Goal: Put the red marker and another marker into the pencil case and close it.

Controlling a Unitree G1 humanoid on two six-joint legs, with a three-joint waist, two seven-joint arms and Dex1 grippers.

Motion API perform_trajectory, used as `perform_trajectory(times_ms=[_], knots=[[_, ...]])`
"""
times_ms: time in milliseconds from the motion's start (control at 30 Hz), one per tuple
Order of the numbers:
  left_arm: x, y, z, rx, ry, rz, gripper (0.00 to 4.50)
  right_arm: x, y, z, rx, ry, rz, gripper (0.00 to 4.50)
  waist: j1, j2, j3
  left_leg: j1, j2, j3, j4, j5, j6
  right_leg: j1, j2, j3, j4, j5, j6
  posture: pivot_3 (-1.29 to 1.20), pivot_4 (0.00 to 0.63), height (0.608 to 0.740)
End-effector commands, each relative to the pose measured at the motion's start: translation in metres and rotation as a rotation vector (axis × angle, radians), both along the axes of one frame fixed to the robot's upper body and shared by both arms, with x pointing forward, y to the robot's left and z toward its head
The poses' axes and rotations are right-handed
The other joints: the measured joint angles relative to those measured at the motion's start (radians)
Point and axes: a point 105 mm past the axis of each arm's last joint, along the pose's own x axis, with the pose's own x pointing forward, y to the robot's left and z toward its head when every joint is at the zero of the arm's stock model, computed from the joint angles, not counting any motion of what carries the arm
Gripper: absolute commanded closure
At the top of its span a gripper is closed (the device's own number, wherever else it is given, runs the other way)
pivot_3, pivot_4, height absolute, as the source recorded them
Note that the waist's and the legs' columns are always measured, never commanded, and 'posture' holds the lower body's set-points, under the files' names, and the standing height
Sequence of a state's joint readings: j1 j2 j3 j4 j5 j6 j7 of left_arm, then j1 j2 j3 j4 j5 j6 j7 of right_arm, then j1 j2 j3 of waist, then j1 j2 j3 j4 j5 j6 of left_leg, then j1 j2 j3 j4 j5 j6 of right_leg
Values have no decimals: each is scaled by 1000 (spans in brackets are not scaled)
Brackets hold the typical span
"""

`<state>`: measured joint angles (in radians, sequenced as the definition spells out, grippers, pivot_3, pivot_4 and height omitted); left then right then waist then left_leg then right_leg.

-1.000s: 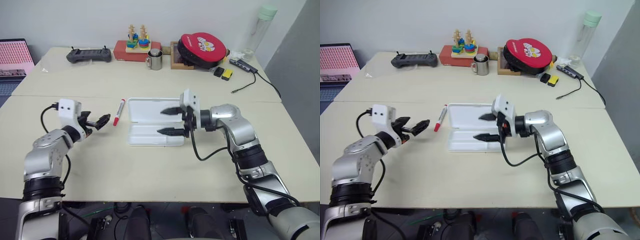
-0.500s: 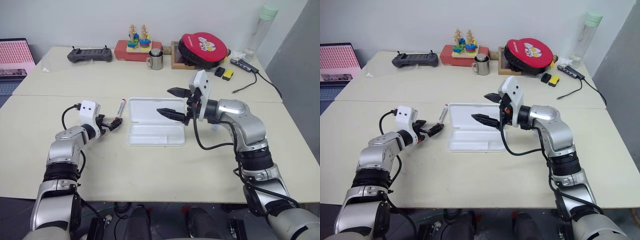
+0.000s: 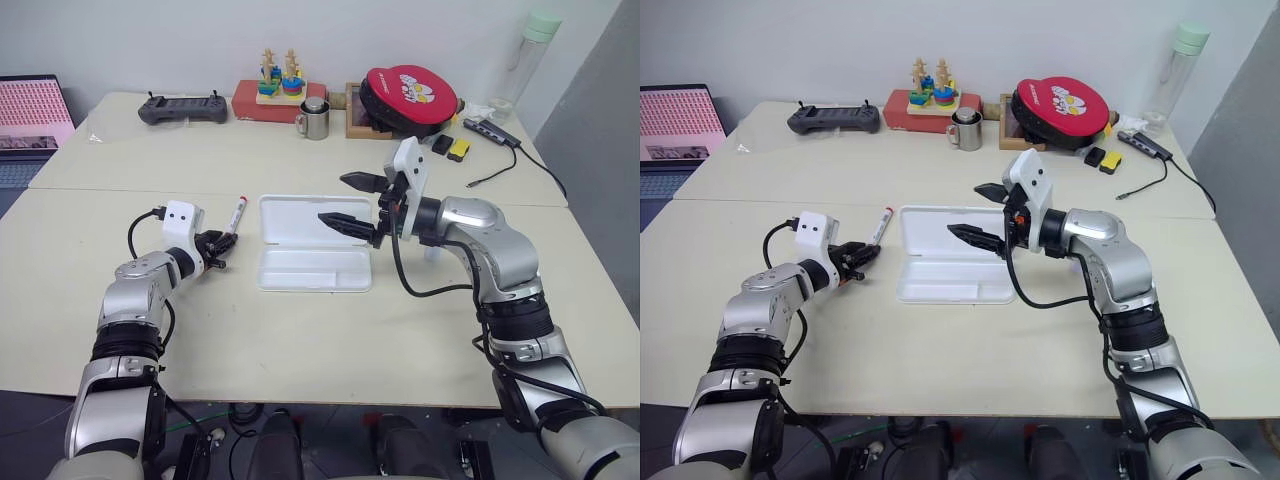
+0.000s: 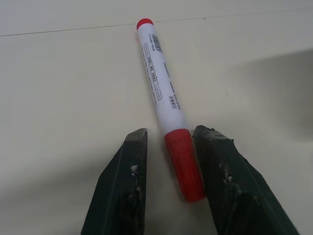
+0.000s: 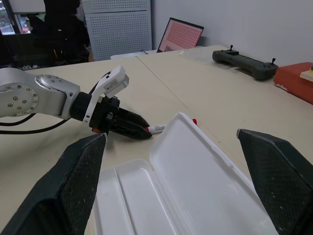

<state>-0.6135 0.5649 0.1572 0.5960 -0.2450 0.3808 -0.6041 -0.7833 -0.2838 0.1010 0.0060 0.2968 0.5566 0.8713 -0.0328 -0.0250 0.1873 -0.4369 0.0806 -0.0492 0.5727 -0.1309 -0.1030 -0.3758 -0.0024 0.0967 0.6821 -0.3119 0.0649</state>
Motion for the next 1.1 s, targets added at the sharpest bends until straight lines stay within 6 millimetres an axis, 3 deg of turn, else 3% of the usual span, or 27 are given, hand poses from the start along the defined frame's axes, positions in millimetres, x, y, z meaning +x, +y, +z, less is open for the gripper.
perform_trajectory(times_ms=[33,100,267,333,367,433,500,567,667,767,933,1100], knots=[[3,3,2,-41,-11,37,3699,-5,-1,13,16,-51,15,0,0,0,0,0,0,0,0,0,0,0,0,0,0,0,0,0,150,740],[5,10,1,-87,-19,85,4065,-5,-3,15,20,-53,13,0,1,0,0,0,0,0,0,0,0,0,0,0,0,0,0,0,150,740],[5,26,6,-108,-62,162,4095,-7,-10,21,23,-74,4,0,-1,0,0,0,0,0,0,0,0,0,0,0,0,0,1,0,150,740],[9,32,31,-139,-179,193,4095,-8,-14,23,25,-78,-1,0,-3,0,0,0,0,0,0,0,0,0,0,0,0,0,0,0,150,740],[10,28,58,-198,-288,170,4095,-9,-18,25,27,-81,-4,0,-3,0,0,0,0,0,0,0,0,0,0,0,0,0,0,0,150,740],[-3,0,117,-346,-506,-40,4095,-11,-27,28,30,-87,-13,0,0,-1,0,-1,0,0,0,0,0,-1,0,0,0,0,0,0,150,740],[-21,-24,143,-387,-587,-235,4095,-14,-33,29,26,-89,-16,0,6,-1,0,-8,0,-1,1,0,0,-5,0,-2,0,1,-1,0,150,740],[-37,-46,154,-368,-601,-398,4095,-17,-40,29,18,-88,-19,0,6,-1,0,-12,0,-2,2,0,0,-8,-1,-3,0,1,-1,0,150,740],[-59,-79,150,-278,-544,-653,4095,-20,-50,27,2,-80,-35,0,3,0,0,-12,-1,-2,2,0,0,-8,-1,-3,0,1,-1,0,150,740],[-59,-104,130,-70,-407,-836,4095,-16,-67,24,-21,-77,-102,0,1,0,0,-11,-1,-2,2,0,0,-8,-1,-2,0,1,-1,0,150,740],[-49,-104,82,310,-210,-968,4095,-11,-82,21,-37,-70,-188,0,-4,0,0,-11,-1,-2,3,1,1,-9,0,-1,0,1,1,0,150,740],[-39,-99,60,462,-131,-1026,4095,-16,-84,15,-48,-62,-200,0,-8,0,1,-14,0,-1,2,1,1,-12,0,0,0,1,0,0,150,740]])
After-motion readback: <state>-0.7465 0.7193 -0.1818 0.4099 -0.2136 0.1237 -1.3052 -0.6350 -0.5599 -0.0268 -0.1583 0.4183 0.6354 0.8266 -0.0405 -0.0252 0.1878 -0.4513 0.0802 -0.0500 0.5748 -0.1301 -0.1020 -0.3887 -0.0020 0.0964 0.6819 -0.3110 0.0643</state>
